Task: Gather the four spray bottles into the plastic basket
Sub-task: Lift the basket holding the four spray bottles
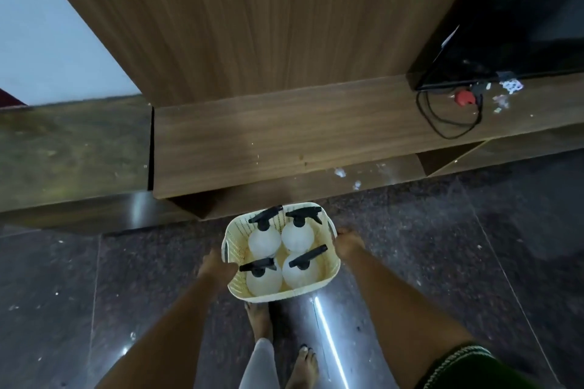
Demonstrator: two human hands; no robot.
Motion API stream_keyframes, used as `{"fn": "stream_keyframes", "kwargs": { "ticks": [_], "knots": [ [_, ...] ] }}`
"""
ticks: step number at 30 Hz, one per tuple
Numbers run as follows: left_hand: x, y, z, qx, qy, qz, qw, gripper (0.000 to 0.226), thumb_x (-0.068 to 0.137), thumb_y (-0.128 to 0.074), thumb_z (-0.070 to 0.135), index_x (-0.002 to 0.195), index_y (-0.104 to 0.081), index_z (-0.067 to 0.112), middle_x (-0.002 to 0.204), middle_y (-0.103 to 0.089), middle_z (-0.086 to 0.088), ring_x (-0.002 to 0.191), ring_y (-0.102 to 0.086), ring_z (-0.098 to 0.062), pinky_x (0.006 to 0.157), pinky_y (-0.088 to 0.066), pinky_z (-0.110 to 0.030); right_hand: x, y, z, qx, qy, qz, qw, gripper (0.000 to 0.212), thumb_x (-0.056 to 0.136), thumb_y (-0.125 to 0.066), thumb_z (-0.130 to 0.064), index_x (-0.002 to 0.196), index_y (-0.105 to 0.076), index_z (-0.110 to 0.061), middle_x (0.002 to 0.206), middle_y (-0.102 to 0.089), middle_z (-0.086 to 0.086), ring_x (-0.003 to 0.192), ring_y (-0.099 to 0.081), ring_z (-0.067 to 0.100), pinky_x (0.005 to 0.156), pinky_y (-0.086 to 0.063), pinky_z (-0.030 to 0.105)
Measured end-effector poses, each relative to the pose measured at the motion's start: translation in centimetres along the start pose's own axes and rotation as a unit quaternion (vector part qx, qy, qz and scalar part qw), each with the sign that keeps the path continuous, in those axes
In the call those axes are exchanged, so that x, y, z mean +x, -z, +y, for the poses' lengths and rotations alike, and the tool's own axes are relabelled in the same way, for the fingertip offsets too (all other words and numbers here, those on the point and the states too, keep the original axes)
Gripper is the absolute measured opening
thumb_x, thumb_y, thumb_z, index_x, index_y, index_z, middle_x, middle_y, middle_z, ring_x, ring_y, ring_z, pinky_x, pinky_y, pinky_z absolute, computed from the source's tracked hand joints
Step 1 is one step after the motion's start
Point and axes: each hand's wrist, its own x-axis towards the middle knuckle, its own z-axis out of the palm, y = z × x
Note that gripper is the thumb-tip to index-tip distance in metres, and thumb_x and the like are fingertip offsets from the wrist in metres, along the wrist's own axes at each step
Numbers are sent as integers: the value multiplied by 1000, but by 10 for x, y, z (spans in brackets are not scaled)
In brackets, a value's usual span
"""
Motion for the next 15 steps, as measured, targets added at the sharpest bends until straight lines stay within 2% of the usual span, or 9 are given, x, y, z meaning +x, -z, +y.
{"fn": "stream_keyframes", "kwargs": {
  "ticks": [2, 4, 6, 9, 11, 13, 15],
  "knots": [
    [15, -6, 6, 0, 9, 8, 1000, 52, 66, -59, 14, 116, -58, 0, 109, -63, -20, 95, -63, -35, 61, -46, -33, 28, -14, -5, 20, -5, 7, 1000, 34, 92, -44, -12, 120, -63, -11, 120, -65, 15, 101, -63, 30, 83, -50, 32],
    [43, -14, 10, -8, 6, 17, 1000, 43, 71, -58, 9, 113, -60, 1, 104, -63, -17, 91, -62, -33, 62, -48, -33, 57, -28, -12, 26, -5, 9, 1000, 32, 91, -44, -11, 116, -65, -12, 116, -67, 14, 92, -61, 27, 77, -47, 29],
    [80, -20, 10, -17, 13, 30, 999, 53, 68, -59, 11, 120, -57, 3, 114, -61, -21, 100, -61, -38, 73, -53, -39, 89, -44, -23, 24, -2, 8, 1000, 32, 92, -44, -11, 118, -64, -11, 119, -67, 15, 96, -62, 29, 77, -45, 28],
    [140, -29, 11, -34, 25, 51, 998, 67, 62, -57, 17, 127, -51, 1, 126, -55, -24, 115, -55, -42, 93, -51, -50, 138, -68, -43, 19, 11, -5, 1000, 37, 96, -40, -10, 131, -53, -7, 131, -57, 15, 118, -56, 33, 85, -42, 28],
    [176, -30, 20, -41, 12, 62, 997, 68, 69, -58, 12, 135, -44, 3, 133, -49, -23, 122, -49, -42, 99, -46, -53, 173, -86, -57, 24, 31, 3, 999, 41, 93, -40, -3, 133, -50, -5, 130, -56, 20, 112, -57, 34, 85, -45, 31],
    [210, -25, 32, -37, -23, 85, 995, 73, 72, -60, 8, 141, -38, 7, 138, -45, -23, 124, -46, -43, 100, -45, -52, 203, -100, -71, 54, 61, 10, 997, 47, 88, -40, 5, 133, -51, -6, 128, -59, 23, 102, -59, 34, 78, -46, 31],
    [239, -18, 47, -15, -40, 104, 994, 75, 75, -62, 6, 145, -34, 7, 142, -42, -23, 127, -44, -42, 103, -43, -46, 226, -110, -90, 73, 62, 42, 995, 49, 90, -39, 5, 136, -49, -8, 133, -56, 19, 110, -57, 35, 79, -39, 26]
  ]
}}
